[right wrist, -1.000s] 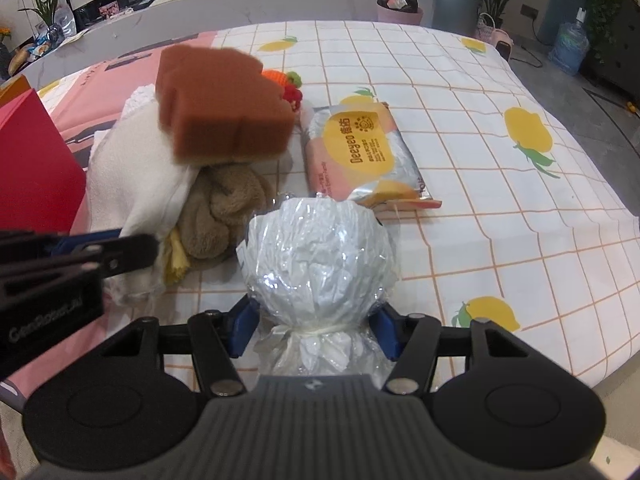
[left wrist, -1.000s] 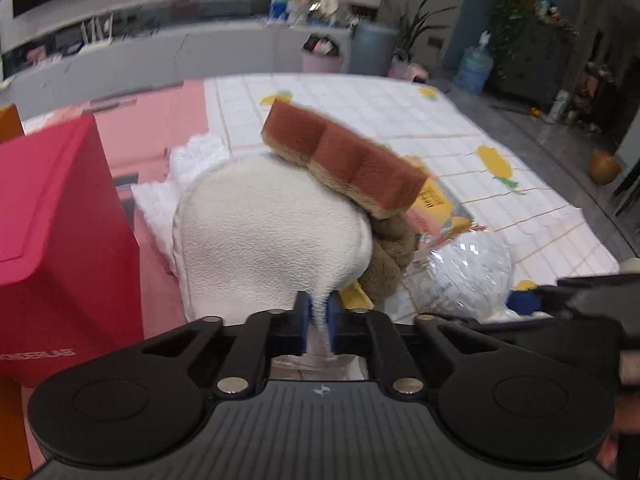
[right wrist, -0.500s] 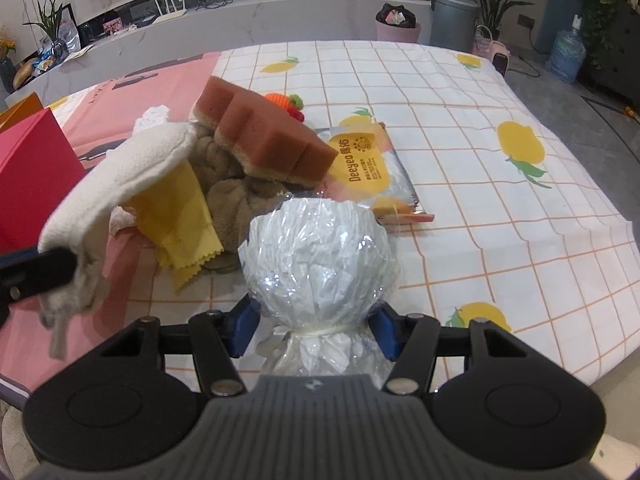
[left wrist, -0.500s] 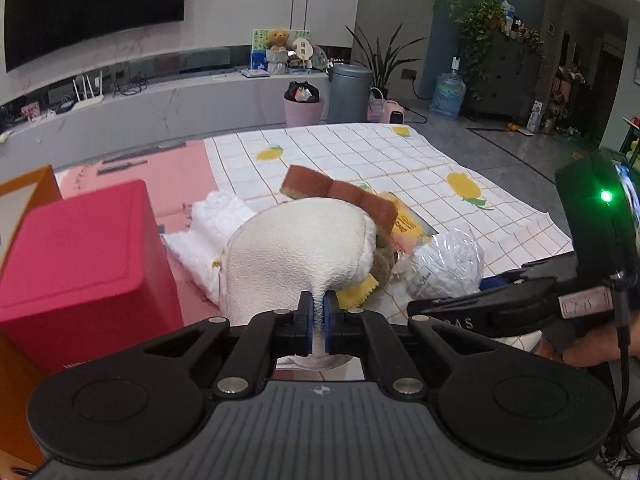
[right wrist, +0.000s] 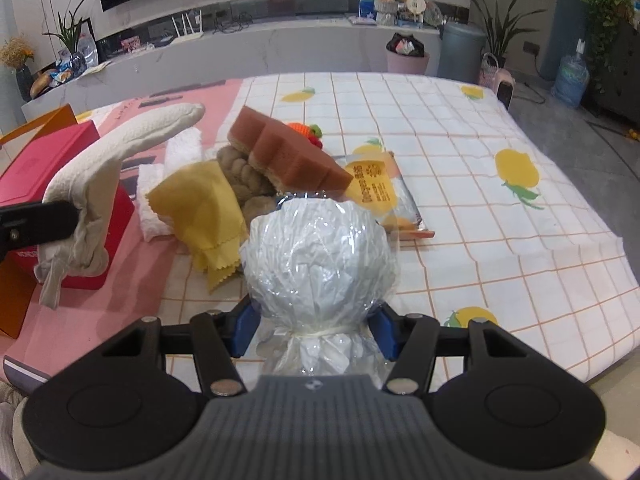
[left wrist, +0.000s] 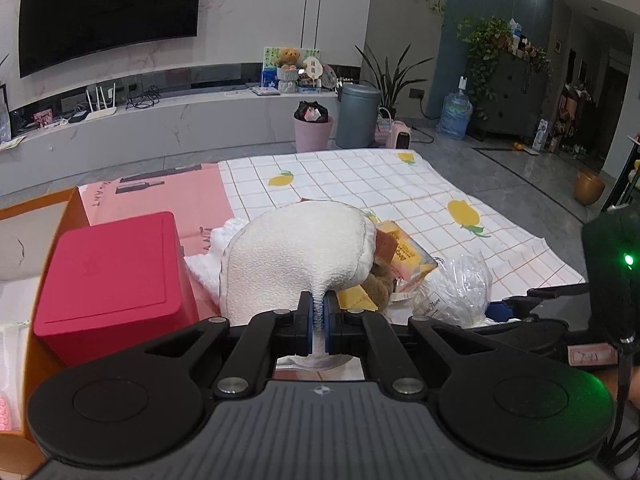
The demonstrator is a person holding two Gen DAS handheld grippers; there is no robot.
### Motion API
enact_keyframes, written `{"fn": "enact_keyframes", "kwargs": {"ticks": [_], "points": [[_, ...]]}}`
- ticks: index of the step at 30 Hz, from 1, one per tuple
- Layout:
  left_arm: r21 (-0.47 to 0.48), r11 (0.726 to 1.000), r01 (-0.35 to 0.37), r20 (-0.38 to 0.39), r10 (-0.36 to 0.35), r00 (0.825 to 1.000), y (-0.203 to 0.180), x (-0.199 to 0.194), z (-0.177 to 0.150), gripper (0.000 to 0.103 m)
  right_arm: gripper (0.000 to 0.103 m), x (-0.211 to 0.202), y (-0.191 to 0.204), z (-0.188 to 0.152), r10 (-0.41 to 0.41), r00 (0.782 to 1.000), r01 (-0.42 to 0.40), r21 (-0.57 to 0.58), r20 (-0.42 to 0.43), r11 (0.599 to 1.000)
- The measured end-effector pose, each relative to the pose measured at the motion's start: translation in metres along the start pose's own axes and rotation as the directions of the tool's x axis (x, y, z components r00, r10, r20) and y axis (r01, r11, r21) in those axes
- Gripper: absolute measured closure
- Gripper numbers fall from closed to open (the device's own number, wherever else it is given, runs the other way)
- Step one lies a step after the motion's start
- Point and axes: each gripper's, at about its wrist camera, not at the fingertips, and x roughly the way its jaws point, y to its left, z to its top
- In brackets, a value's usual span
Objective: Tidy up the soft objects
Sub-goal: 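Lift the wrapped ball and white towel and carry both toward the orange box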
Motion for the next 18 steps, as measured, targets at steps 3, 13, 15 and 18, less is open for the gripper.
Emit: {"fn": "enact_keyframes", "kwargs": {"ticks": [3,13,15,18], "points": [[-0.007,1.000,0.000,0.027,0.000,1.000,0.004,-0.011,0.002,0.098,0.045,-0.013,0.002,-0.004,-0.004,1.000,0.004,0.005,0.029,1.000],[-0.056,0.998,-0.028,0.150,0.036,0.988,0.030,-0.070,0.020,0.098,0.045,-0.068,0.025,-0.007,-0.007,0.989,-0.001,0.052,0.149,0.999],[-0.057,0.997,-0.043,0.178,0.052,0.983,0.037,-0.087,0.025,0.098,0.045,-0.082,0.039,-0.005,0.006,0.984,-0.011,0.027,0.178,1.000],[-0.055,0.996,-0.076,0.220,0.087,0.972,0.053,-0.114,0.029,0.098,0.045,-0.107,0.059,0.001,0.028,0.973,-0.031,0.010,0.229,0.999]]}}
